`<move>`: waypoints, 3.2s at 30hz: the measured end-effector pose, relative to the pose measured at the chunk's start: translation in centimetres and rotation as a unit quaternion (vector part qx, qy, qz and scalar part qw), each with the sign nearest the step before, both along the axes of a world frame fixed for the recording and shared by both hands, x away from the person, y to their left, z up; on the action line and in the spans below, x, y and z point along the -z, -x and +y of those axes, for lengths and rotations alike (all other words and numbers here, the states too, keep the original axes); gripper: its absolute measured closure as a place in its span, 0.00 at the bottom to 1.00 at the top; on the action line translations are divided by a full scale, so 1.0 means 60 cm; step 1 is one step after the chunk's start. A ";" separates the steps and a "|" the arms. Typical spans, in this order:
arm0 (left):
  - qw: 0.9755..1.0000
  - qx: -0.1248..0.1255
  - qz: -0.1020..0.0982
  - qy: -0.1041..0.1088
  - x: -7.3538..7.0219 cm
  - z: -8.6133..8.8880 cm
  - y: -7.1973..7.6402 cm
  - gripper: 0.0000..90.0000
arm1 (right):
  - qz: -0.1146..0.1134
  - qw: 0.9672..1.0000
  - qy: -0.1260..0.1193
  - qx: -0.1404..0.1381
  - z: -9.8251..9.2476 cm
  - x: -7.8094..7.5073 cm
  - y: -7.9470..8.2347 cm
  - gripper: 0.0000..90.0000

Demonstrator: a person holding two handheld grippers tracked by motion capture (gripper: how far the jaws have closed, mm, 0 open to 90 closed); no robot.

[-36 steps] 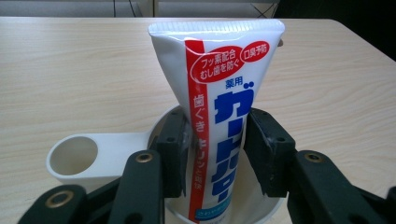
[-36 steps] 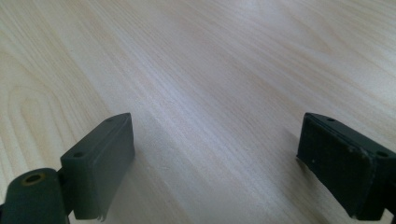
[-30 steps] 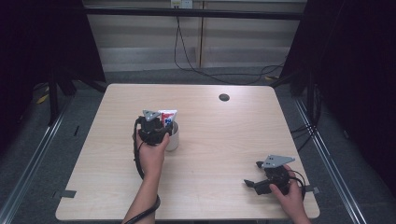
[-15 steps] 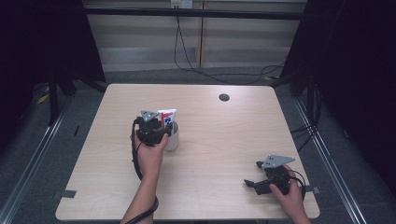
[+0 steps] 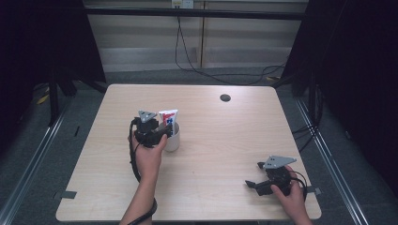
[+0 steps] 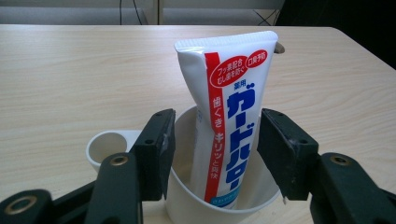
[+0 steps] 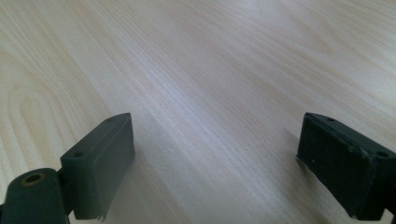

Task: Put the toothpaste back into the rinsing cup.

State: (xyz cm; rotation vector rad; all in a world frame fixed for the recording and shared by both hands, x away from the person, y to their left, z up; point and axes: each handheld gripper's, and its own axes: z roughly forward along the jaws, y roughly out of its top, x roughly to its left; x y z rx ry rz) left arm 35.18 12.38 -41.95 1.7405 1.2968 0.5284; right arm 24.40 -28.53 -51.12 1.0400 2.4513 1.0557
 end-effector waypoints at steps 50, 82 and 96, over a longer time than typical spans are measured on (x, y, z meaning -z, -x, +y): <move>0.999 0.011 -0.022 0.033 0.008 0.065 0.026 0.22 | 0.000 1.000 0.000 0.000 0.000 0.000 0.000 0.12; 1.000 0.003 -0.010 0.019 0.055 0.113 0.052 0.21 | 0.000 1.000 0.000 0.000 0.000 0.000 0.000 0.12; 1.000 -0.002 0.009 0.002 0.093 0.133 0.068 0.21 | 0.000 1.000 0.000 0.000 0.000 0.000 0.000 0.12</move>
